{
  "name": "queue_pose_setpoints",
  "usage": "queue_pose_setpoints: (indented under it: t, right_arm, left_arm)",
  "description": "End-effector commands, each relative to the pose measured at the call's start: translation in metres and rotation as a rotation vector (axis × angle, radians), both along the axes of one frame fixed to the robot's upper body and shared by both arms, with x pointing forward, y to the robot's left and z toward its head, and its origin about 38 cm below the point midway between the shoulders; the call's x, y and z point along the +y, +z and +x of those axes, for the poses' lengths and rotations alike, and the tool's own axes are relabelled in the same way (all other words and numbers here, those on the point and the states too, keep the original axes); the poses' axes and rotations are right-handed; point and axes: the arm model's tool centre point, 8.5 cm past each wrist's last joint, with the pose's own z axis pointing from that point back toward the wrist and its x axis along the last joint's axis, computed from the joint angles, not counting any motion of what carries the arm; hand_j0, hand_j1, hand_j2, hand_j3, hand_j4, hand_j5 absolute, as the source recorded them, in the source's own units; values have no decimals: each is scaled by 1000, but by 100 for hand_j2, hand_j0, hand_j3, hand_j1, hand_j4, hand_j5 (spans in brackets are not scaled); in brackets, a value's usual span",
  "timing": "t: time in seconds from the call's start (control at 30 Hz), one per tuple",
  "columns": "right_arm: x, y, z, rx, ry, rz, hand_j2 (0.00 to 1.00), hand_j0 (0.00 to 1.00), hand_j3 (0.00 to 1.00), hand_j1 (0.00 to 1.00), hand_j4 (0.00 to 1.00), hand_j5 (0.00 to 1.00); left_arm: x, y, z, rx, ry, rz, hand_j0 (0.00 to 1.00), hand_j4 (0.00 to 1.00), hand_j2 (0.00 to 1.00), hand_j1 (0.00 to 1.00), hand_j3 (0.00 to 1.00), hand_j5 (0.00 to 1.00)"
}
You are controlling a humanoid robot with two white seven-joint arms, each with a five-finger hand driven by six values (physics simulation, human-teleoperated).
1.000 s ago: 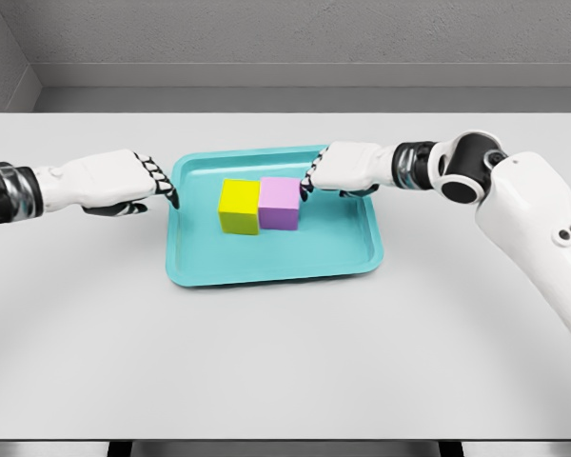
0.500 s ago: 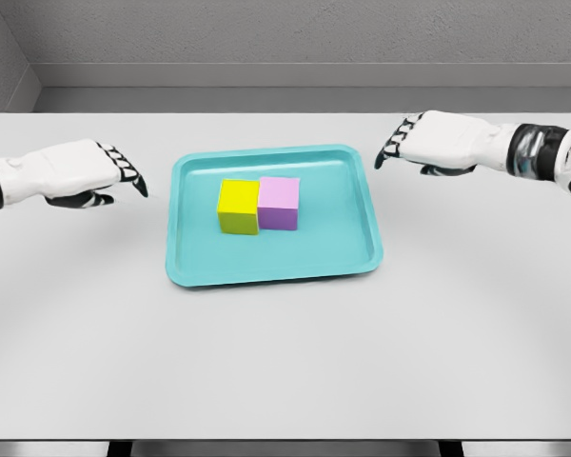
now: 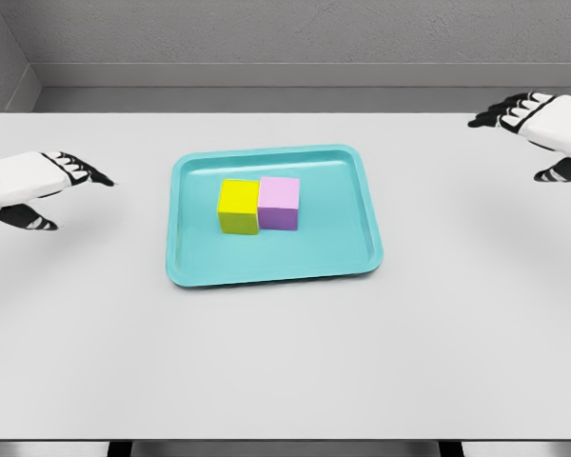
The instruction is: Push two cubes
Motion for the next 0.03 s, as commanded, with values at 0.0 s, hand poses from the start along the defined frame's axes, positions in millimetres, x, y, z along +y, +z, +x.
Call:
queue_pose_setpoints:
  t: [0.0]
  right_arm:
    - [0,-1,0,2,-3,8,100,100,100,100,100,100]
  left_arm:
    - [12,16,0,-27,28,-13,100,100,100,100,100,100]
